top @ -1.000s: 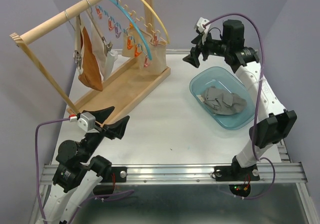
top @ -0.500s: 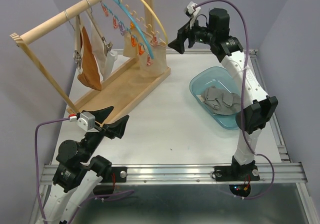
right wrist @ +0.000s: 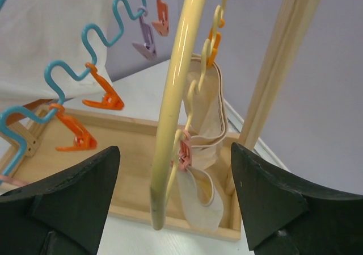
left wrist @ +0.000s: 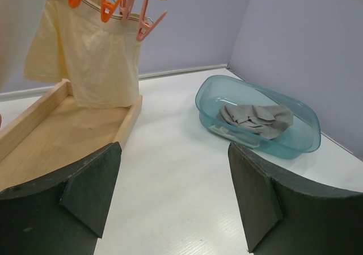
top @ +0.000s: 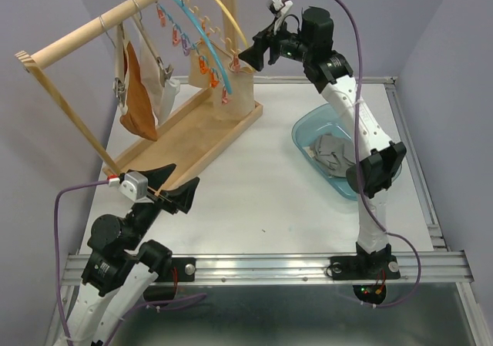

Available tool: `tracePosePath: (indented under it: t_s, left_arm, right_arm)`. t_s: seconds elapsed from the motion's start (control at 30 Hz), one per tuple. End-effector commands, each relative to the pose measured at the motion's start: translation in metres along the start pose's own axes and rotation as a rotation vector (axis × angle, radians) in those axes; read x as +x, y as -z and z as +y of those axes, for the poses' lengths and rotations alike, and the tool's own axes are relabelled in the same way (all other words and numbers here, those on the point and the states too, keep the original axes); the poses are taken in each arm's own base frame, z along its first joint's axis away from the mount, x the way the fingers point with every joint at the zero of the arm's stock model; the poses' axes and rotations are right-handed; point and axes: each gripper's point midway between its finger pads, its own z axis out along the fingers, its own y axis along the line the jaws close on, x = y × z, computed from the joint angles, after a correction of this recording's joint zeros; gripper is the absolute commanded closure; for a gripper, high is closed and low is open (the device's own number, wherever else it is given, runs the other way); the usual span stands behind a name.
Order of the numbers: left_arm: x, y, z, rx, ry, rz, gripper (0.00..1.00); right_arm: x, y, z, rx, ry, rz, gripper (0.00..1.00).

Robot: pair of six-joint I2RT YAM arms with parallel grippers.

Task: Remove the underwear clipped to the hanger
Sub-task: Pick up the hanger from the clothesline.

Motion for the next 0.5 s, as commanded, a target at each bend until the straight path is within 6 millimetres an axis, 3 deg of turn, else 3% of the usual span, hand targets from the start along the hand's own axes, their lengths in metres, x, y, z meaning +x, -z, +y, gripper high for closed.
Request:
tracePosePath:
  t_s: [0.0,0.47]
  left_arm:
    - [-0.005,-0.004,0.000,0.004,-0.002,-0.027,0.12]
    - [-0.002,-0.005,-0.001,0.011,-0.002,-0.017,0.12]
  right_arm:
    - [-0.050,-0.002,0.005,0.033,0.048,-0.135,0.18]
    - [-0.043,-0.029,0.008,0.121,0.030,-0.142,0.42]
